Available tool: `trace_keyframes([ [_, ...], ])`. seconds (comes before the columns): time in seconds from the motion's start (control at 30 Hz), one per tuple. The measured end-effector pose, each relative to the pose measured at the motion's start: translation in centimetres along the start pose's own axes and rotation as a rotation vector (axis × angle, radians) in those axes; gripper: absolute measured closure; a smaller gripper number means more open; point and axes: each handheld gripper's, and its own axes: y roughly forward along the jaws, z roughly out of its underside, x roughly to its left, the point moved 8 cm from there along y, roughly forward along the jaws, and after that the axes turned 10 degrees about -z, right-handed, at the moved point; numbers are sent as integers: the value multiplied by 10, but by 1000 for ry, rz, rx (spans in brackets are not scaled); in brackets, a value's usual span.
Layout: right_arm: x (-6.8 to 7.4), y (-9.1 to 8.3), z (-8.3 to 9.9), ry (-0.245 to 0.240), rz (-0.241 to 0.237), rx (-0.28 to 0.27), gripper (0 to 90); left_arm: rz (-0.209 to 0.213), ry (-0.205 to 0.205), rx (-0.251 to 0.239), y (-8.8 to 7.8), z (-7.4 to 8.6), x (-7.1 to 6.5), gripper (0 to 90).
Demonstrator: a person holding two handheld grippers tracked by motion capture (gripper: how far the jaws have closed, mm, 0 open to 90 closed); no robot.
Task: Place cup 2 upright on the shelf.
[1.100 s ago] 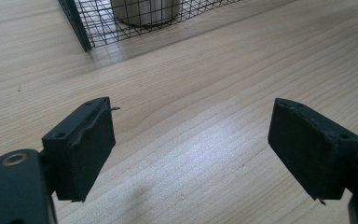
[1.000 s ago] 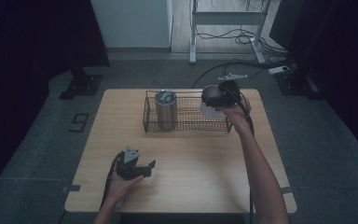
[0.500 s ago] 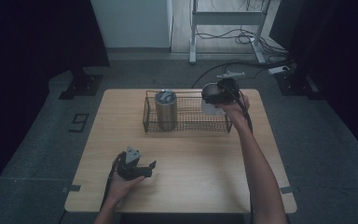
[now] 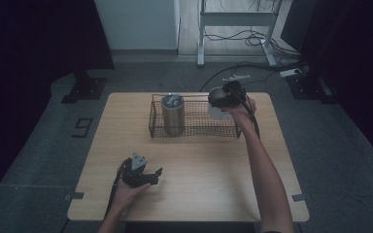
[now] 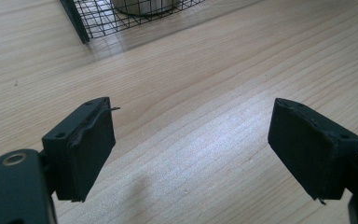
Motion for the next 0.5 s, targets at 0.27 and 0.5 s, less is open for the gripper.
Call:
trace_keyframes([
  [0.27, -4, 12, 3, 5, 12, 7, 60, -2, 2, 3, 1, 1, 1, 148],
  [0.5, -13, 20, 9, 23, 31, 18, 60, -4, 1, 14, 3, 3, 2, 148],
])
